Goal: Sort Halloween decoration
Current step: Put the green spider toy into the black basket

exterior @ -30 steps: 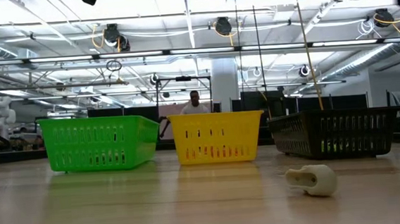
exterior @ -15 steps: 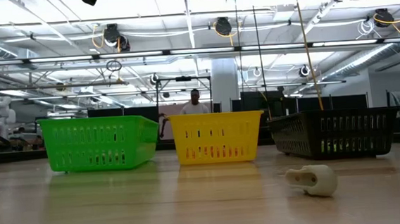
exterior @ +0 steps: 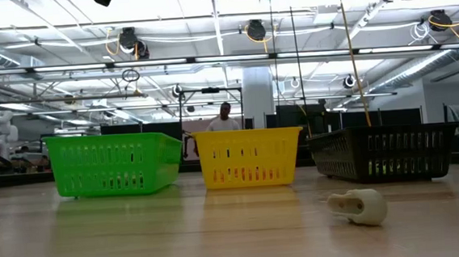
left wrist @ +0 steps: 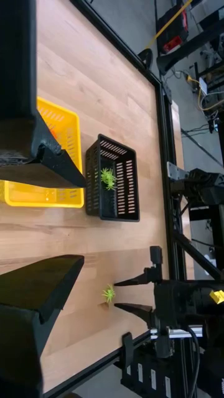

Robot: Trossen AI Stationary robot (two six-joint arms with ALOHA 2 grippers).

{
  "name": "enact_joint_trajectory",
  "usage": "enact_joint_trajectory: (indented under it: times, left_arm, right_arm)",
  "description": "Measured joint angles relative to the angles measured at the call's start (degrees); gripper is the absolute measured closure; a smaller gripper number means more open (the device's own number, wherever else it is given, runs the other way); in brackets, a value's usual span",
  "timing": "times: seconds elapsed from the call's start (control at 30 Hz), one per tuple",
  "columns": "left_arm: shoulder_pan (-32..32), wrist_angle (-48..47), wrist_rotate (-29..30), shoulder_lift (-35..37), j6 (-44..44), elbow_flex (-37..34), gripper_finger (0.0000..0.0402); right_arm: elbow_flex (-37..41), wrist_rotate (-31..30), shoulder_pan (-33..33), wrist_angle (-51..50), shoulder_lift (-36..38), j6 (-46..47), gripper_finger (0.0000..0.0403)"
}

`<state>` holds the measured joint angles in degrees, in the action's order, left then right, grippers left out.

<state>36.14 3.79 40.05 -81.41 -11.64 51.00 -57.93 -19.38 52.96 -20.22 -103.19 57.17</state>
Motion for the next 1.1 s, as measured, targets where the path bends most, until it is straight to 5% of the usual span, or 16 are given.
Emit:
enact_joint_trajectory:
  times: [0.3,0.83,1.1]
  left_arm:
    - [0.00,0.00,0.00,0.00,0.18,0.00,0.0217]
    - [0.00,-0.24,0.02,0.00,0.39,0.02,0.0217]
    - [0.00,-0.25,0.02,0.00,0.35,0.02,0.0217]
  right_arm:
    - [0.02,-0.11,-1.69,1.93,-0.20,-1.91,0.0254]
    - [0.02,0.11,-2.00,1.78,-0.20,-2.37,0.0395]
    - [0.04,0.07,-2.00,1.82,-0.20,-2.53,0.0402]
